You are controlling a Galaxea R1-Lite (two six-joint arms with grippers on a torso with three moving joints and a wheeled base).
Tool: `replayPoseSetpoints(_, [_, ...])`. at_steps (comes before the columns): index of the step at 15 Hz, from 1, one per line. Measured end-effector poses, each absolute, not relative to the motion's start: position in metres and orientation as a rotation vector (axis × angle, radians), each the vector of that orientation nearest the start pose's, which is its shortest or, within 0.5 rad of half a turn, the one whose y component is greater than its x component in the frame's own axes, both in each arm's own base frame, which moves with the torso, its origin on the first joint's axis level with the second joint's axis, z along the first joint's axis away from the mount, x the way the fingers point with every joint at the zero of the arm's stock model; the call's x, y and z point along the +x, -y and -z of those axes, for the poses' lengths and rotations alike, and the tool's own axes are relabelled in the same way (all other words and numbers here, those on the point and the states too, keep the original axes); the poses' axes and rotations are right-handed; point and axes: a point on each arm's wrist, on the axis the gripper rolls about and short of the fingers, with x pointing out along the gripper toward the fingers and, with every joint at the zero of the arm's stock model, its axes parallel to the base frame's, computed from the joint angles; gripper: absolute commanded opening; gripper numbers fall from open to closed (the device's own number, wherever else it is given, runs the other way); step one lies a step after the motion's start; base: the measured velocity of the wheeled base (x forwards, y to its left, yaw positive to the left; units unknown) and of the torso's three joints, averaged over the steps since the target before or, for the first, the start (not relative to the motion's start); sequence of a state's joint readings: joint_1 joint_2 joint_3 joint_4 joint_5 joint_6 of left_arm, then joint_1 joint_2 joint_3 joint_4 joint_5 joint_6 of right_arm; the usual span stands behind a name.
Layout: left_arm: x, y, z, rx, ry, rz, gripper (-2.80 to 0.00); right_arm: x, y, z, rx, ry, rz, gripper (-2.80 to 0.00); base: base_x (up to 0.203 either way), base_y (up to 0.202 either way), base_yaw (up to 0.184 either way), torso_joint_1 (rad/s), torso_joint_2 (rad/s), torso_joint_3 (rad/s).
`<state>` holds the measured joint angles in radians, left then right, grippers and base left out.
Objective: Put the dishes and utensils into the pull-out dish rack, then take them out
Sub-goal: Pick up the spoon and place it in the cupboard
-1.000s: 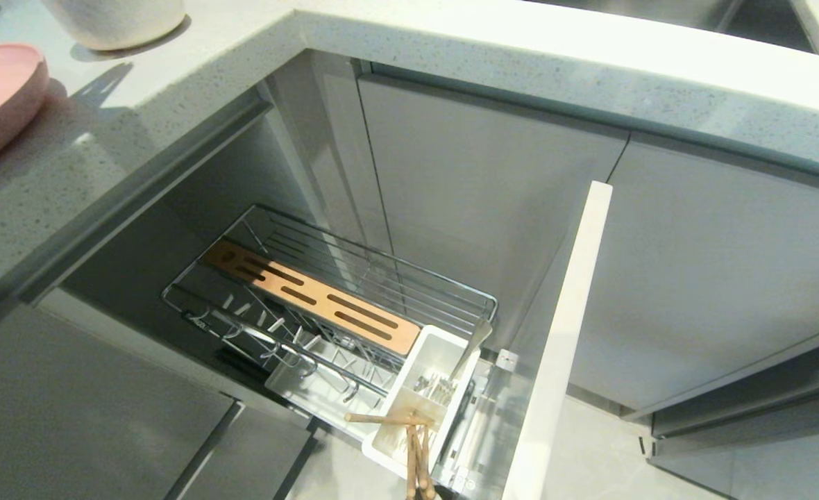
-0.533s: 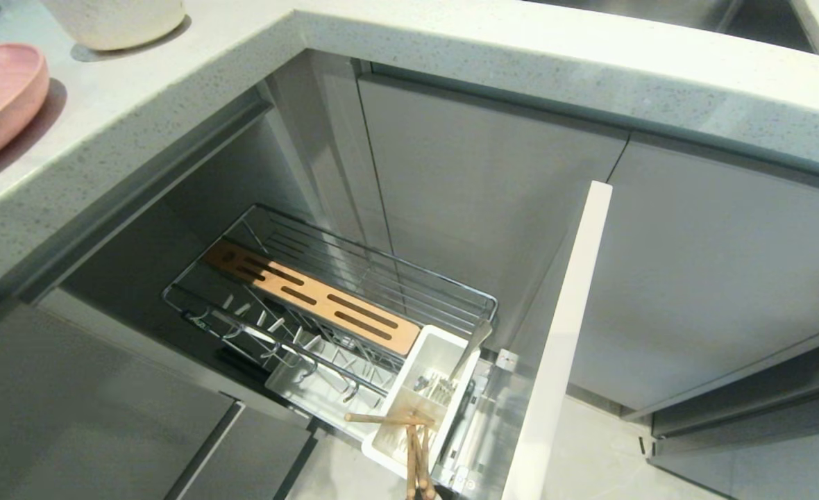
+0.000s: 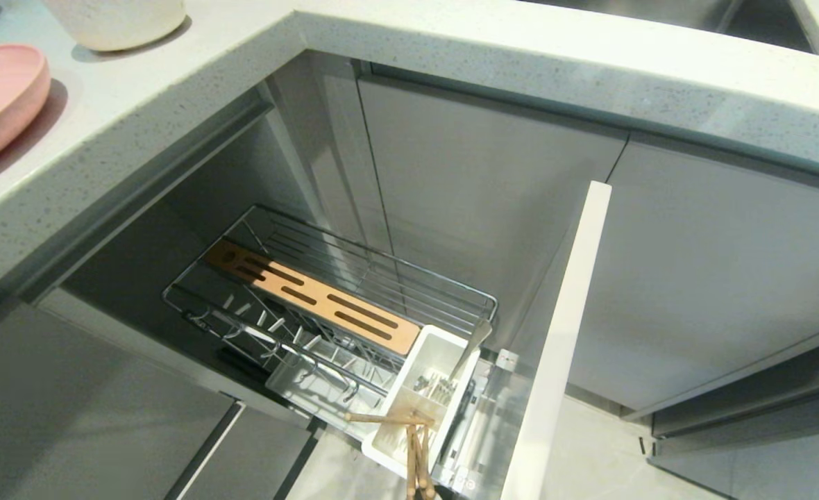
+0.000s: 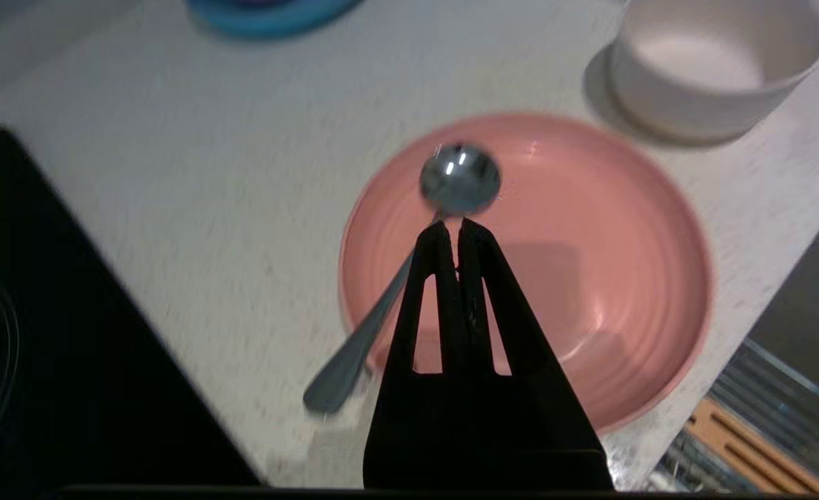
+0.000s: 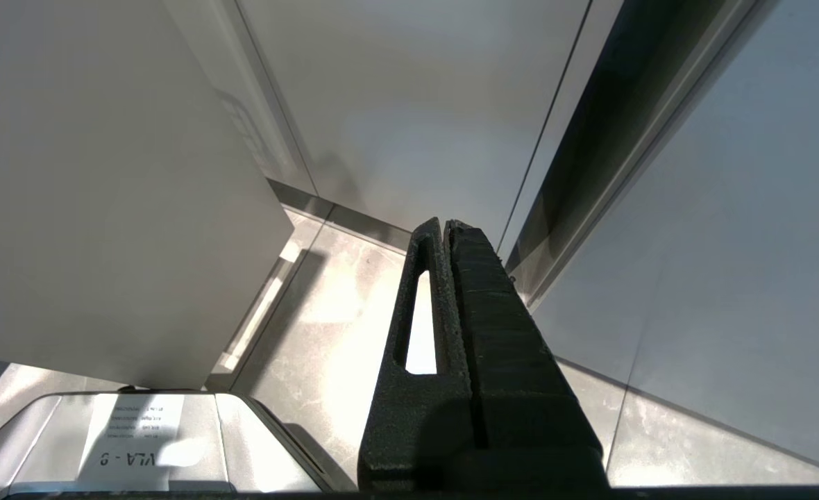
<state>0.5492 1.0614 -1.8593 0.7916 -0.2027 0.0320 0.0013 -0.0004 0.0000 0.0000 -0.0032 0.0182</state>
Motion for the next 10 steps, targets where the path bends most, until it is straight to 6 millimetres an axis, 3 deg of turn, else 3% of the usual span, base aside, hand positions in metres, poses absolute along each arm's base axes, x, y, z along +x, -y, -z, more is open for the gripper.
replayPoseSetpoints(5, [0.045,-0.028,-0.416,0.011,-0.140,-0.343,-2.80,-0.023,0.000,-0.075,0.018,0.000,0.002,-2.80,0.000,0.000,0.000,0.000,0.00,0.000])
replayPoseSetpoints(8, [0.060,-0.040,-0.414,-0.006,-0.159,-0.288,-2.80,-0.023,0.000,-0.075,0.018,0.000,0.002,-2.80,0.000,0.000,0.000,0.000,0.00,0.000])
replayPoseSetpoints(9, [0.065,-0.044,-0.414,-0.010,-0.165,-0.277,-2.17,-0.023,0.000,-0.075,0.018,0.000,0.001,-2.80,0.000,0.000,0.000,0.000,0.00,0.000])
replayPoseSetpoints(10, [0.069,-0.047,-0.415,-0.015,-0.171,-0.269,0.00,-0.023,0.000,-0.075,0.018,0.000,0.002,-2.80,0.000,0.000,0.000,0.000,0.00,0.000])
